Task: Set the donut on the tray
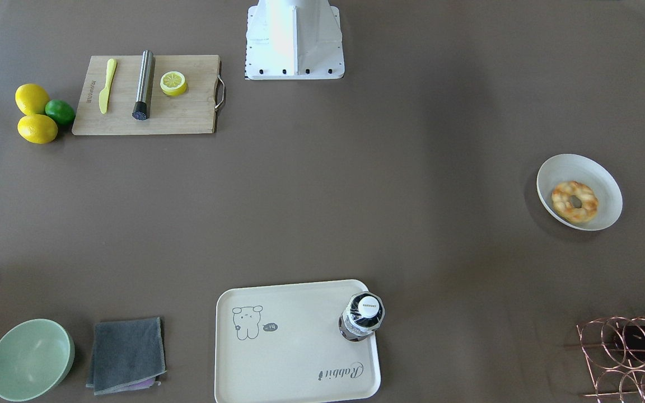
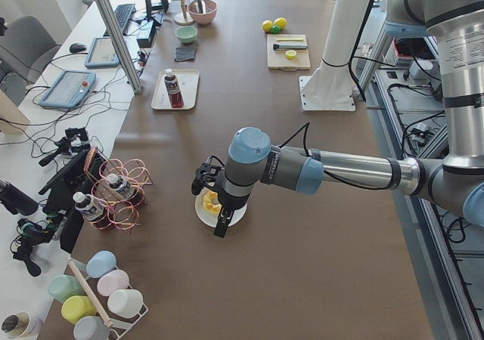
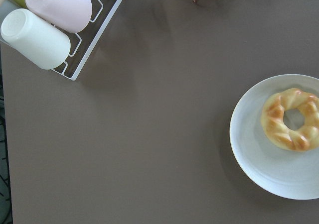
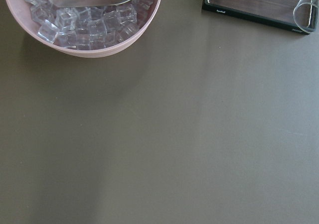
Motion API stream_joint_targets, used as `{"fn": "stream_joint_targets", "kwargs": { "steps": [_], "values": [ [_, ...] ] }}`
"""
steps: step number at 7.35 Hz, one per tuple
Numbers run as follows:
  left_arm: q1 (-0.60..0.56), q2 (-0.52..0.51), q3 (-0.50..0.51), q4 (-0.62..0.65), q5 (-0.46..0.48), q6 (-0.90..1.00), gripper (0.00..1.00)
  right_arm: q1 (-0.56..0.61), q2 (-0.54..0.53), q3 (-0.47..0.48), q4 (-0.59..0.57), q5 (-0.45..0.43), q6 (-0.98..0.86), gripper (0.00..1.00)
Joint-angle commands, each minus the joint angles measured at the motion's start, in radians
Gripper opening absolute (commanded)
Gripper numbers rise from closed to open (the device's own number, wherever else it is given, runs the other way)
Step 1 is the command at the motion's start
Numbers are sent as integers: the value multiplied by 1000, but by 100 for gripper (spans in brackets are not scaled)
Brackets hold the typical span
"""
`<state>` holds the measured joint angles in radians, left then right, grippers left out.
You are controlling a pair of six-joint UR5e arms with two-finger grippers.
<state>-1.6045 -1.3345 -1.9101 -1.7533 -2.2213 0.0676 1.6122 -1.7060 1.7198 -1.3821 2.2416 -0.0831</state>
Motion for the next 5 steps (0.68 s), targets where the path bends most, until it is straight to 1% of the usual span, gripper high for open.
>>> {"fn": "stream_joint_targets", "kwargs": {
  "steps": [1, 4, 5],
  "values": [
    [2, 0, -1, 0, 0, -2, 98, 0, 2, 3, 0, 1, 2, 100],
    [3, 14, -6, 0, -6, -11, 98, 0, 8, 1, 0, 0, 2, 100],
    [6, 14, -3, 0, -3, -100, 97, 0, 9, 3, 0, 3, 2, 100]
  ]
}}
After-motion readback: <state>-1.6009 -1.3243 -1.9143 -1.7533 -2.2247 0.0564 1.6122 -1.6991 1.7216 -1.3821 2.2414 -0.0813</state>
